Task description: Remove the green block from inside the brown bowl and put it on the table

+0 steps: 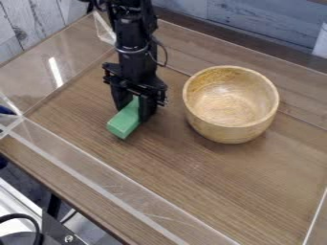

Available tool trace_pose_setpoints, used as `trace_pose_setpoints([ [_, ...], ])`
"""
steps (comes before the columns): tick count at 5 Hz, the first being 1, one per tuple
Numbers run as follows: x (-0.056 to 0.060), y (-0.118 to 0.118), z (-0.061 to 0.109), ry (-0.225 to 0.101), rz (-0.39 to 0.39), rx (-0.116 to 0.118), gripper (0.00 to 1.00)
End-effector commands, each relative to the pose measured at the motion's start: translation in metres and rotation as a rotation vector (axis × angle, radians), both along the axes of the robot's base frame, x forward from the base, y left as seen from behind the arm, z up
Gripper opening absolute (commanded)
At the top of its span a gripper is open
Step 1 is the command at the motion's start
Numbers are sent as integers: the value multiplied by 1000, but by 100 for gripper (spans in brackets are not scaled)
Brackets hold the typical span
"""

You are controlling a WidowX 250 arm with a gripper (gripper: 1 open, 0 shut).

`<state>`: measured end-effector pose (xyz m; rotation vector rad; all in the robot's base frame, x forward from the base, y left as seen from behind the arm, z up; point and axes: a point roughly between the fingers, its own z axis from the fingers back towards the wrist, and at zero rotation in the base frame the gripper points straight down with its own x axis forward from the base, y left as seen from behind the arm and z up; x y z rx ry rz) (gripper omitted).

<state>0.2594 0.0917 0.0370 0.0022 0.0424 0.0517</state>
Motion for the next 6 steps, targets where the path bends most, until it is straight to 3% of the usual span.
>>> trace_pose_setpoints([
  [1, 14, 3, 16, -59, 4, 10, 0],
  [2, 15, 2, 18, -60, 9, 2, 0],
  [3, 14, 3, 19, -54, 15, 0, 100],
  [4, 15, 1, 36, -80, 21, -5, 100],
  [5, 18, -4, 64, -132, 21, -8, 100],
  [6, 21, -14, 91, -163, 7, -9, 100],
])
